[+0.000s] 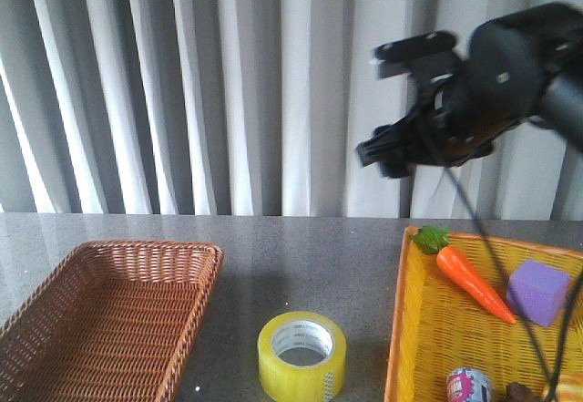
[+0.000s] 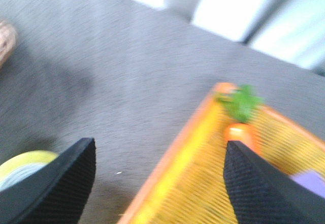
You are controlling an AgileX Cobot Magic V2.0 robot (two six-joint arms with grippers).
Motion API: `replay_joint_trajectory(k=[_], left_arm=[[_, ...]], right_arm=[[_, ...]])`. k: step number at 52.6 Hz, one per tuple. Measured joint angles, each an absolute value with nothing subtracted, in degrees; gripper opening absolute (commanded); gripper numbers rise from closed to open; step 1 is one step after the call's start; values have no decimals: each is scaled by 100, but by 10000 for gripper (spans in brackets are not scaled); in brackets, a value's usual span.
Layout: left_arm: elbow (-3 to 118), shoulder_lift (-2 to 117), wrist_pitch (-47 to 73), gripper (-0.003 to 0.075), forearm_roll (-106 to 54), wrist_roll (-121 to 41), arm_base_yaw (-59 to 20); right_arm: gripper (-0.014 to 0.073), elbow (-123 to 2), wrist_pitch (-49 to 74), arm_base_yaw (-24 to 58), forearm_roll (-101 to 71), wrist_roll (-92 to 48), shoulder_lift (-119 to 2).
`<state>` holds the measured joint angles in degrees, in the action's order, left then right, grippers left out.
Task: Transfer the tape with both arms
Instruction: 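Set the tape roll on the table between baskets, release, withdraw right gripper, then move the left gripper over the tape roll on the table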
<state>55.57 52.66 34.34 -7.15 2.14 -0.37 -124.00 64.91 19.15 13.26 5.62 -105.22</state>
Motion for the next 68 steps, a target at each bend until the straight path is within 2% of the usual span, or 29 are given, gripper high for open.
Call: replay_joint_trajectory(k=[7,13,20,28,30,42,48,59,68], left_arm=[[5557,5266,3429,535,-715,214,-37],[5557,5266,3381,535,-715,214,-37],[5557,5266,3368,535,-715,214,-37],[5557,5266,3364,535,-708,207,-170],[5557,5266,3364,535,-708,169,-251],[5618,5295,3382,535,-725,-71,-643],[6106,5505,3472,535,-841,-84,-742],[8023,6725,4093,535,-1219,-212,-1093],[9561,8199,4831,535,-1292,-420,-1742]], right_arm=[[519,-11747,6501,947,1323,685,-9684],[458,-10945,6431,157,1307,604,-9079],[283,-9940,5966,-539,1012,574,-8429],[22,-9315,5474,-695,704,416,-7948],[-16,-9244,5437,-695,644,369,-7887],[-9,-9145,5412,-695,477,349,-7800],[-9,-9134,5424,-695,441,349,-7780],[-9,-9134,5428,-695,436,349,-7780],[-9,-9134,5435,-695,436,342,-7780]])
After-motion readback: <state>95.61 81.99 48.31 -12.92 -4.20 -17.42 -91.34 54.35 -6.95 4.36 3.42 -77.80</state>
